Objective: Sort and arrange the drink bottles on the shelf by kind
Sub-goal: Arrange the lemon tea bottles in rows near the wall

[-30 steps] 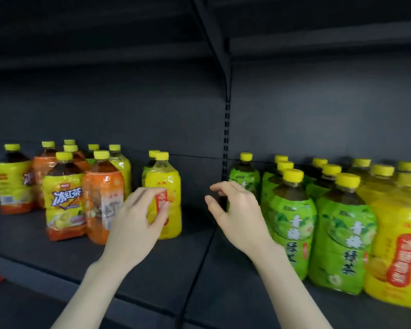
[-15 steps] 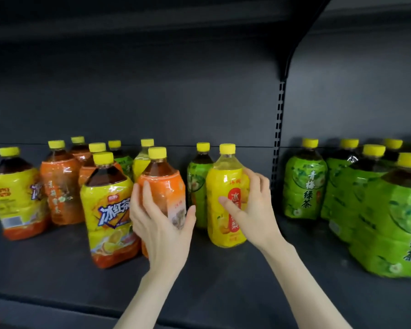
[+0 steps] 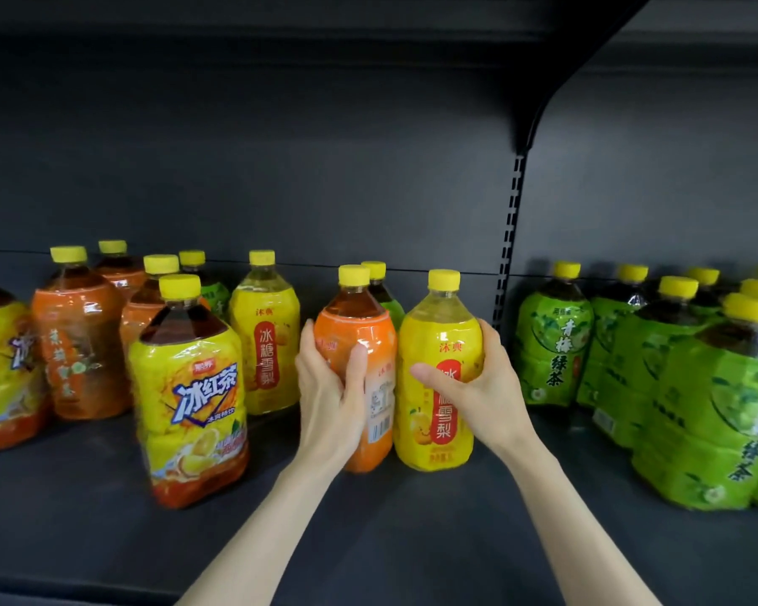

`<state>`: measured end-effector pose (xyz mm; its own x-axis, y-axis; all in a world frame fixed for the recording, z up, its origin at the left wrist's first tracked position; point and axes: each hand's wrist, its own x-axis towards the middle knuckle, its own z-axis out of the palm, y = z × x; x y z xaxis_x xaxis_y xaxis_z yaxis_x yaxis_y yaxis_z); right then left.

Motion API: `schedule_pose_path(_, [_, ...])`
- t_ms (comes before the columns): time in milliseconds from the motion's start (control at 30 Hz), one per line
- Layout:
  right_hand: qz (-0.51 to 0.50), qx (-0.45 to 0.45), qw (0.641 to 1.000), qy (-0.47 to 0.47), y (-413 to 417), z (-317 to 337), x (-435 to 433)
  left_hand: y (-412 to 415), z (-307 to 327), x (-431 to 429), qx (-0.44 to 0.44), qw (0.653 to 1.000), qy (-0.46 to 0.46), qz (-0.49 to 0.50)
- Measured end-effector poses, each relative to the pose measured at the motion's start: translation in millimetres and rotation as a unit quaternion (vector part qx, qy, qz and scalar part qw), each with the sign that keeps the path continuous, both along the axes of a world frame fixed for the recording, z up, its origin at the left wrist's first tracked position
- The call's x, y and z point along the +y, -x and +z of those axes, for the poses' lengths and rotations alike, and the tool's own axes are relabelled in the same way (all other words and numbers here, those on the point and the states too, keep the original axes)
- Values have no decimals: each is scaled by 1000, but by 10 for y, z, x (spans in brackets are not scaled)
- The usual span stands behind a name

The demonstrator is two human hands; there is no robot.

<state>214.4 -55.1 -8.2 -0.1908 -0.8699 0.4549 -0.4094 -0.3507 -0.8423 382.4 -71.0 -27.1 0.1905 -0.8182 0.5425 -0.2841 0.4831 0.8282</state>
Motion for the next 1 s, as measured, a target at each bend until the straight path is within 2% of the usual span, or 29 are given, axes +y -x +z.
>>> schedule_pose_path(100, [-51, 0, 999, 1, 41, 13, 34, 87, 22, -38, 21, 999, -17, -46])
schedule_pose_path(200, [-83, -12, 996, -11, 63, -7, 52, 201, 36, -40, 39, 997, -57, -42])
schedule_pose_path(367, [-34, -91, 995, -7, 91, -21, 103, 382, 88, -135, 11, 997, -75, -25])
schedule_pose_path(600, [3, -118, 993, 20, 53, -22, 163, 149, -17, -158, 45, 987, -100, -119])
schedule_pose_path(800, [-6, -132, 990, 41, -47, -53, 226, -137, -15, -123, 17, 994, -29, 107])
schedule_pose_path(900, [-19, -138, 989, 47, -82, -62, 237, -223, 101, -245, 4, 988, 3, 154])
schedule_pose_path(1000, [-37, -134, 989, 54, -111, -70, 222, -299, 247, -438, -9, 983, -5, 181])
